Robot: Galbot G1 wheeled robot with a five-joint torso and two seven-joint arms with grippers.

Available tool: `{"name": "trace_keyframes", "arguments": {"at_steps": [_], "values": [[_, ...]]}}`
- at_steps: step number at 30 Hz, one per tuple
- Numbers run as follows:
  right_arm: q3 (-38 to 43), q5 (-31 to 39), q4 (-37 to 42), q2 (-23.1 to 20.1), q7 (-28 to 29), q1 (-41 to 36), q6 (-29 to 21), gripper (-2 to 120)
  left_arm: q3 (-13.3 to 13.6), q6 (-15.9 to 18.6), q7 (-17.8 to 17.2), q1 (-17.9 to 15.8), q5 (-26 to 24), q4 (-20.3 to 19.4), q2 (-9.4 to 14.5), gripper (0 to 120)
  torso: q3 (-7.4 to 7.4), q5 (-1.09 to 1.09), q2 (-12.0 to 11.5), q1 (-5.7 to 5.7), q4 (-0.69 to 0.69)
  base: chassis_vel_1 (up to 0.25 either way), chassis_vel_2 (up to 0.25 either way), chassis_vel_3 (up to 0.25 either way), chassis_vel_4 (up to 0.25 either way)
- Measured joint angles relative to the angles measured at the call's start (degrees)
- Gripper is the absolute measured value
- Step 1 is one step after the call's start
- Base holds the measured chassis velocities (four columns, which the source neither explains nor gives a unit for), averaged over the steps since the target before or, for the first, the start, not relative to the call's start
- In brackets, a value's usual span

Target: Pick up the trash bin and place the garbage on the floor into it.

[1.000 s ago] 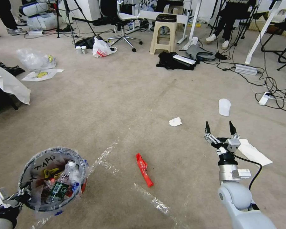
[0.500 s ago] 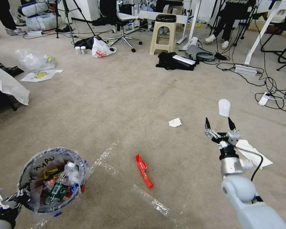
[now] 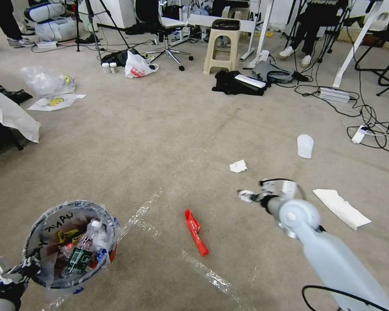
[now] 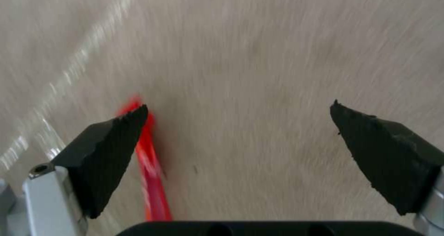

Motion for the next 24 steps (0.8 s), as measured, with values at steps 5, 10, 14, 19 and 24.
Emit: {"name": "trace_keyframes", "arguments": {"at_steps": [5,10,14,19,24], "values": [[-2.7,-10.1,-9.9,2.4,-11.4,2.1,1.3,99,0.4,0.2,-0.1,-0.7,-0.3,1.5,1.1,0,0.00,0.01,0.0,0.00,-0.02,0.000,0.000,0.000,0.000],[-5.0,-17.5,-14.9,4.6,-17.6,4.6,5.6,99,0.1,0.2,-0.1,-0.3,-0.5,1.7,1.1,0,0.00,0.02,0.0,0.00,0.00,0.000,0.000,0.000,0.000],[-6.8,-20.7,-18.5,7.5,-22.1,7.8,7.3,98,-0.2,0.2,-0.1,-0.1,-0.5,1.4,0.8,0,-0.01,0.00,0.0,0.00,0.01,0.000,0.000,0.000,0.000],[-9.6,-24.7,-24.5,10.4,-24.8,10.4,9.5,98,-0.2,0.2,-0.1,-0.1,-0.5,1.4,0.4,0,-0.01,0.01,0.0,0.00,0.01,0.000,0.000,0.000,0.000],[-11.7,-26.7,-29.2,12.9,-26.4,11.7,10.9,98,-0.3,0.2,-0.1,0.0,-0.3,1.4,0.2,0,-0.01,0.01,0.0,0.00,0.00,0.000,0.000,0.000,0.000]]}}
